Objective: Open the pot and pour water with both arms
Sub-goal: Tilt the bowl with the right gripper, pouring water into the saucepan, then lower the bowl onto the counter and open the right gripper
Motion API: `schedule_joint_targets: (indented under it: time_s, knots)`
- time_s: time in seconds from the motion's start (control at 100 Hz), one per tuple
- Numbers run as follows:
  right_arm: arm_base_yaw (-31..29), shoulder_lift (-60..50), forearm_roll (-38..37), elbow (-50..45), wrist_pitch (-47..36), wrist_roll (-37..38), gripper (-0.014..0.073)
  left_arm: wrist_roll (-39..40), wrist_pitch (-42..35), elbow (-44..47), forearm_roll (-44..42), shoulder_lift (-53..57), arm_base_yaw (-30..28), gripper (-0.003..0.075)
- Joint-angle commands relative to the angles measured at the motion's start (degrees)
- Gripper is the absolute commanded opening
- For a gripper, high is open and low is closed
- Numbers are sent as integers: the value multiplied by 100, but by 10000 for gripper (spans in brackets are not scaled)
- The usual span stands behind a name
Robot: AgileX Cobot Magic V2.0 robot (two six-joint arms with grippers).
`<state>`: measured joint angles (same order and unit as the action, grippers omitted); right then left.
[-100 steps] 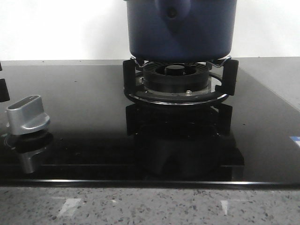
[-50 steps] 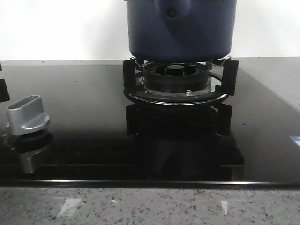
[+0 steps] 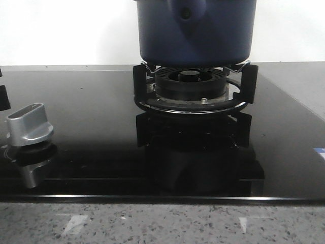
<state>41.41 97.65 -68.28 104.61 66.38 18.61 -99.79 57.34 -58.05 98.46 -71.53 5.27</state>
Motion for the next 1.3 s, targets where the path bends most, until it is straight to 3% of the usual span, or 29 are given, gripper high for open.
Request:
schedule_joint_targets:
  time_s: [0.0,0.13,0.29,0.41,0.51,0.65,0.79,1.02,1.29]
  knots:
    - [-76,-308,-27,191,221,28,-46,-9,184,-184,533,192,42,263]
    - [-239,-428,382,202,373,212,-48,-9,194,-184,524,192,42,263]
    - [-835,-939,1623,202,144,288,-48,-9,233,-184,494,192,42,263]
    - [-1868,-1349,3063,202,237,236,-48,-9,233,-184,475,192,42,263]
    - [-2928,-1596,4462,163,425,-239,-48,-9,233,-184,475,192,42,263]
    - [-4234,-1844,5525,-285,604,-678,-48,-9,233,-184,475,192,42,263]
    - [-4918,-2207,5955,-1379,291,-761,-48,-9,233,-184,475,192,42,263]
    - [-5034,-2697,6049,-3596,-666,-738,-48,-9,222,-184,475,192,171,263]
    - [-5034,-2709,6187,-4568,-1240,-641,-48,-9,187,-184,466,192,284,263]
